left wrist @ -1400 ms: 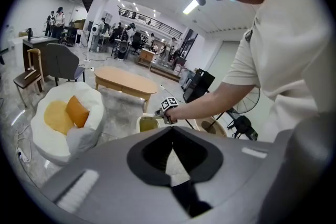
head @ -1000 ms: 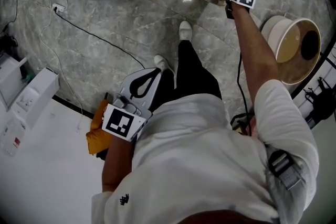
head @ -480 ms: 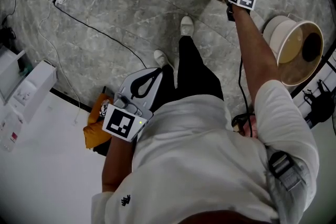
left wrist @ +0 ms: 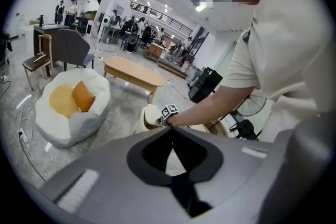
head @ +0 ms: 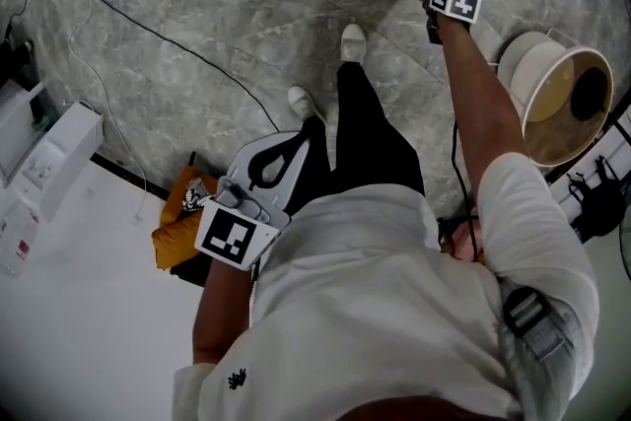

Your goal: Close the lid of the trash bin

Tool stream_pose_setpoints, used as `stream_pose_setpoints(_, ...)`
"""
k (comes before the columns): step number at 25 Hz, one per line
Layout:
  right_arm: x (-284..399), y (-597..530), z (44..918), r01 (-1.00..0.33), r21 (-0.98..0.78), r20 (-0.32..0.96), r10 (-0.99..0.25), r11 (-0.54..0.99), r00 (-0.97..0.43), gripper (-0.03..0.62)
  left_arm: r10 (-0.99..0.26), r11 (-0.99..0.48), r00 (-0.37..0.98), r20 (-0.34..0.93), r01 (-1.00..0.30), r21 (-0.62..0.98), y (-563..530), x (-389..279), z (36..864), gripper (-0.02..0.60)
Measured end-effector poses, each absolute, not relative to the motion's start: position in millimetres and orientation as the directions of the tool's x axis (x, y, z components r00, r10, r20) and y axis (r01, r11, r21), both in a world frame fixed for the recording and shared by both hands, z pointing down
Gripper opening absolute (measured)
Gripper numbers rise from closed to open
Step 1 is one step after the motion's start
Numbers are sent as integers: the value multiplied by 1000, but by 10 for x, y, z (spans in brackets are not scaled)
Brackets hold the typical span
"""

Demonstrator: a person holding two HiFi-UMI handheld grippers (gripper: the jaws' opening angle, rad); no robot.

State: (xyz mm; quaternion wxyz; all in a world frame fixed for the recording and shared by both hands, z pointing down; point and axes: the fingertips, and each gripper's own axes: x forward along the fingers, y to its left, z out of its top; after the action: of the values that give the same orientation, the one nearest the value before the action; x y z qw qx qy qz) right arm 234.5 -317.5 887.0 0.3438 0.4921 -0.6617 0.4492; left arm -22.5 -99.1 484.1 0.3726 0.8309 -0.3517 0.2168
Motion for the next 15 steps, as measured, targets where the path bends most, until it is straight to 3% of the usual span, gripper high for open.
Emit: stream_pose_setpoints(15,2304,-3047,9344,-951,-275,913,-271,138,-304,26,-392,-446,649,652,-754,482,-1081,-110,5086,55)
